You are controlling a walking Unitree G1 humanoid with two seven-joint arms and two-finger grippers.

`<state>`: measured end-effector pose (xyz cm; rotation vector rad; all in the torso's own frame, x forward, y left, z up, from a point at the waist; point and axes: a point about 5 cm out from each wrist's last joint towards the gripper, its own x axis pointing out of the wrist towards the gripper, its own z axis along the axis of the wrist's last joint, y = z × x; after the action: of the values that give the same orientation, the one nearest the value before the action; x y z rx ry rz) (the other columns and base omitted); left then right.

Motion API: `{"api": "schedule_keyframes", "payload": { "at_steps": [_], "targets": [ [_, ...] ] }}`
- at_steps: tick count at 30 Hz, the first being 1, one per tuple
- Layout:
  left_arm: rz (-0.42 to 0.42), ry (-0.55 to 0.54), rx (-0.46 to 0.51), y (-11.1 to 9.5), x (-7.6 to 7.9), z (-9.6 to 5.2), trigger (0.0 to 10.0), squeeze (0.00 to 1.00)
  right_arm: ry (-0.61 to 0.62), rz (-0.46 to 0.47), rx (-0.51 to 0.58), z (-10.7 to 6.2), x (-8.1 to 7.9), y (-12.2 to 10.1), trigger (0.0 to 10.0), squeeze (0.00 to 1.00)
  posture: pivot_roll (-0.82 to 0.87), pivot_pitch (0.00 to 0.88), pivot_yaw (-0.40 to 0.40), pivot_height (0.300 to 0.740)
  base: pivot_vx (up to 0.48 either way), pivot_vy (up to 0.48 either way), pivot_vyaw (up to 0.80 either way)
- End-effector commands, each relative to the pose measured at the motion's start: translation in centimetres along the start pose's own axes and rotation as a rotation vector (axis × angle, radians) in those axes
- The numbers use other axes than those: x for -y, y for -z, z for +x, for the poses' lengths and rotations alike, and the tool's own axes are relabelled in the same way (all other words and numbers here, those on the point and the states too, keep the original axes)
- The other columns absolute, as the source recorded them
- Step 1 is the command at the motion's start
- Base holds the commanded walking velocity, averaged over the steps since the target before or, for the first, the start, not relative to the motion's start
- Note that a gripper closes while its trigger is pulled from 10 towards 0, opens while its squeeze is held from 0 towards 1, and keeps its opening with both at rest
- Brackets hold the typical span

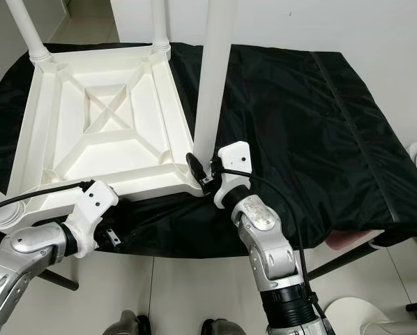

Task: Building children table

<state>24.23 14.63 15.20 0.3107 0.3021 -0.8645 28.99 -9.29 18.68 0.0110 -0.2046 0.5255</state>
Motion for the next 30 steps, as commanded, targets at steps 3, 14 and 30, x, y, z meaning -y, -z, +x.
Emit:
{"api": "schedule_keyframes", "payload": {
  "at_steps": [3, 14, 30],
  "targets": [
    [0.017, -0.006, -0.017, 0.4, -0.2, -0.4, 10.0, 0.0, 0.02, 0.036, -0.009, -0.2, 0.3, 0.3, 10.0, 1.0, -0.08, 0.131, -0.023, 0.74, 0.0, 0.0, 0.0],
    [0.031, -0.005, -0.037, 0.7, -0.4, -1.3, 10.0, 0.0, 0.007, 0.025, 0.008, -0.7, 1.3, 0.3, 10.0, 0.0, -0.07, 0.13, -0.011, 0.74, 0.0, 0.0, 0.0],
    [0.061, -0.155, -0.09, 0.8, -2.6, -1.6, 10.0, 0.0, -0.085, -0.044, 0.048, 2.5, 1.4, -0.1, 10.0, 0.0, -0.06, 0.141, -0.004, 0.74, 0.0, 0.0, 0.0]
  ]
}}
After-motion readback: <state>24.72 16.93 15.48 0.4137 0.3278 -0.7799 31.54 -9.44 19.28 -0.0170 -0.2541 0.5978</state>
